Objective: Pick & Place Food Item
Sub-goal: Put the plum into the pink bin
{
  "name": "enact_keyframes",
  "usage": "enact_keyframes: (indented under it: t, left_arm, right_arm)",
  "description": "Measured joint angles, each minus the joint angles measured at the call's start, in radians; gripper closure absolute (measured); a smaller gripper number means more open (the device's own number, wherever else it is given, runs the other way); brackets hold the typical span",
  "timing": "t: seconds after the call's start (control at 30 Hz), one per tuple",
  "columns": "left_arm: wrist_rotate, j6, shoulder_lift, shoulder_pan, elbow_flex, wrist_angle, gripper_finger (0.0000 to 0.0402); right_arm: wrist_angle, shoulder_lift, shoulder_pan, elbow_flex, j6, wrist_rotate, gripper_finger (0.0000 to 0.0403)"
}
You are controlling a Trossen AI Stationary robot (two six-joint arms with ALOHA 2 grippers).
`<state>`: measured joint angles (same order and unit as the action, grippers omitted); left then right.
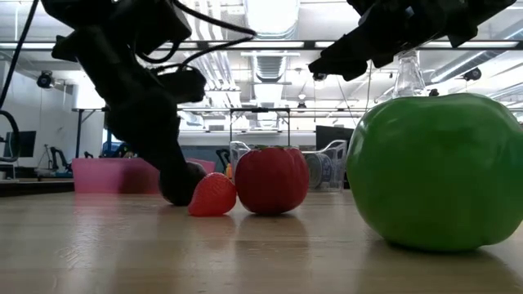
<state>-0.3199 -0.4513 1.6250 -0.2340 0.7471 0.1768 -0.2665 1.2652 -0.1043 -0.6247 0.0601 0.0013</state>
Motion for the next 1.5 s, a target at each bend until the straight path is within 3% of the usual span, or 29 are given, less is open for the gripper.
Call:
enact_keyframes:
  t: [0.47,1.0,1.4,1.5]
  left_arm:
    - [0.054,0.0,0.008,0.014,0.0,-0.002,0.0027]
    - [0.078,0.006,0.007,0.039,0.001,0.016,0.0154]
    - [0.076,0.106,-0.085,0.088,0.033,0.13,0.014]
    - [0.006,0.114,-0.143,0.089,0.051,0.204,0.0143]
  right_arm:
    - [0.0,0.0,0.0,0.0,0.0,0.0,0.0174]
    - [0.0,0.0,0.0,0.0,0.0,0.0,0.0175]
    - [0.0,0.0,0.0,0.0,0.0,0.0,0.0175]
    - [0.0,0.0,0.0,0.0,0.0,0.0,0.0174]
